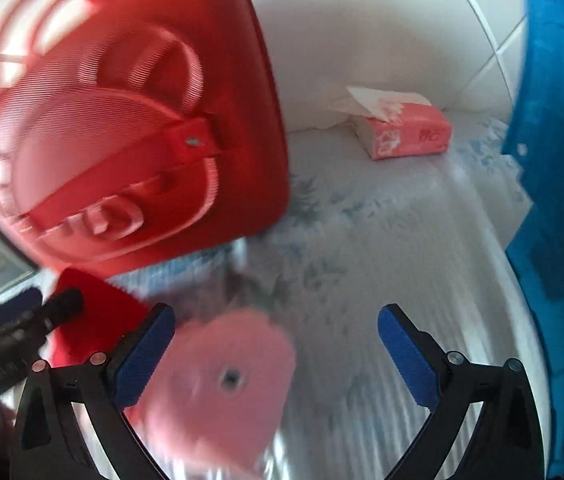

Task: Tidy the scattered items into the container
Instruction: 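Grasp the pink pig plush with both tools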

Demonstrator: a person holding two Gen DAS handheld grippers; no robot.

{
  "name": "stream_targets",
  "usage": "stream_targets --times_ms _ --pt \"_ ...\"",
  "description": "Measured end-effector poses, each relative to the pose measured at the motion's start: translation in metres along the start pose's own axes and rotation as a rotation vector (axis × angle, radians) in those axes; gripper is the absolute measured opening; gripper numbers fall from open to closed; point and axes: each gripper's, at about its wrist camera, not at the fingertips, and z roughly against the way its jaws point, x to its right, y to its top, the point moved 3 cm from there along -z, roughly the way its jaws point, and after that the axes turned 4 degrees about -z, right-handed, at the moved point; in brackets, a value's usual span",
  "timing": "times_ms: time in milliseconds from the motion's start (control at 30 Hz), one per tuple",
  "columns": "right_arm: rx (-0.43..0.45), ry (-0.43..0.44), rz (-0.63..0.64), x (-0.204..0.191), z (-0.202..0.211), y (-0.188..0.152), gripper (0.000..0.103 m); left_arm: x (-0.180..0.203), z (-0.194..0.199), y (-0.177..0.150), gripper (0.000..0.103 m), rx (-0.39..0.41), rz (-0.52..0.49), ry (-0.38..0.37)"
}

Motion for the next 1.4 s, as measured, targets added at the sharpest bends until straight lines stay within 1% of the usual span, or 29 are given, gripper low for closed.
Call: stream_targets --times_ms 33,67,100,133,167,233,267,333,400,433,467,533,600,667,700,767,800,867,900,967,1033,1133,1167,1233,1267,1300,1333,1367,1400 --pt "-0.032 -0.018 0.017 -0.001 -0.011 0.000 0.103 -0.003 0.003 -0.005 0.078 0.013 0.014 -0.011" --pt "-0.120 -0.025 0.071 -0.008 -0.029 -0.009 0.102 -0.006 0.008 -0.011 0.078 0.009 0.014 -0.014" --pt "-0.147 -0.008 0.098 -0.012 -0.033 -0.017 0.102 -0.010 0.015 -0.019 0.078 0.009 0.011 -0.020" --pt "-0.126 0.016 0.099 -0.012 -0.026 -0.022 0.102 -0.013 0.024 -0.031 0.078 0.009 0.011 -0.024" --pt "-0.116 0.060 0.103 -0.012 -0.013 -0.030 0.102 -0.016 0.031 -0.042 0.078 0.008 0.010 -0.020" --pt "-0.133 0.128 0.117 -0.017 0.003 -0.043 0.102 -0.018 0.049 -0.070 0.078 0.008 -0.005 -0.005" --pt "-0.144 0.159 0.143 -0.022 0.014 -0.056 0.102 -0.019 0.055 -0.085 0.078 0.001 -0.012 0.002" --pt "-0.162 0.196 0.185 -0.033 0.027 -0.076 0.102 -0.021 0.064 -0.117 0.077 -0.043 -0.028 0.014" --pt "-0.186 0.214 0.226 -0.044 0.035 -0.103 0.102 -0.029 0.056 -0.143 0.077 -0.100 -0.033 -0.001" --pt "-0.202 0.220 0.232 -0.047 0.036 -0.117 0.102 -0.031 0.058 -0.155 0.077 -0.116 -0.032 -0.008" --pt "-0.227 0.223 0.228 -0.048 0.034 -0.127 0.102 -0.033 0.062 -0.166 0.077 -0.122 -0.030 -0.009" --pt "-0.254 0.200 0.228 -0.045 0.034 -0.148 0.102 -0.037 0.080 -0.179 0.077 -0.094 -0.024 -0.010" --pt "-0.264 0.153 0.243 -0.042 0.035 -0.161 0.102 -0.042 0.094 -0.178 0.077 -0.044 -0.022 -0.018" --pt "-0.287 0.106 0.242 -0.037 0.033 -0.171 0.102 -0.044 0.111 -0.165 0.077 0.039 -0.022 -0.034" --pt "-0.273 0.081 0.254 -0.035 0.037 -0.174 0.101 -0.041 0.113 -0.158 0.077 0.077 -0.020 -0.045" --pt "-0.283 0.060 0.258 -0.033 0.038 -0.174 0.100 -0.037 0.113 -0.146 0.077 0.136 -0.016 -0.064" --pt "-0.285 0.053 0.262 -0.032 0.041 -0.174 0.099 -0.037 0.104 -0.141 0.077 0.127 -0.020 -0.072" --pt "-0.274 0.037 0.284 -0.032 0.051 -0.174 0.099 -0.028 0.081 -0.134 0.078 0.060 -0.045 -0.070" --pt "-0.263 0.039 0.288 -0.031 0.061 -0.174 0.099 -0.021 0.077 -0.136 0.078 0.050 -0.057 -0.058" --pt "-0.240 0.066 0.269 -0.027 0.080 -0.172 0.099 -0.020 0.080 -0.138 0.078 0.074 -0.069 -0.059" --pt "-0.202 0.095 0.235 -0.019 0.104 -0.166 0.099 -0.022 0.078 -0.138 0.078 0.065 -0.074 -0.069" --pt "-0.162 0.132 0.190 -0.012 0.117 -0.155 0.099 -0.023 0.081 -0.150 0.078 0.051 -0.089 -0.084" --pt "-0.162 0.142 0.191 -0.016 0.116 -0.152 0.099 -0.020 0.085 -0.154 0.078 0.048 -0.094 -0.087" --pt "-0.192 0.154 0.207 -0.030 0.103 -0.158 0.099 -0.019 0.087 -0.162 0.078 0.041 -0.118 -0.092" --pt "-0.227 0.172 0.221 -0.035 0.093 -0.161 0.095 -0.019 0.088 -0.165 0.078 0.038 -0.133 -0.093" --pt "-0.250 0.165 0.233 -0.037 0.085 -0.165 0.088 -0.018 0.090 -0.170 0.078 0.035 -0.153 -0.090" --pt "-0.275 0.136 0.249 -0.038 0.077 -0.170 0.084 -0.017 0.093 -0.174 0.078 0.031 -0.176 -0.090" --pt "-0.295 0.123 0.253 -0.037 0.071 -0.175 0.084 -0.015 0.094 -0.179 0.078 0.030 -0.218 -0.079" --pt "-0.307 0.132 0.243 -0.034 0.069 -0.178 0.084 -0.014 0.095 -0.182 0.079 0.035 -0.246 -0.066"
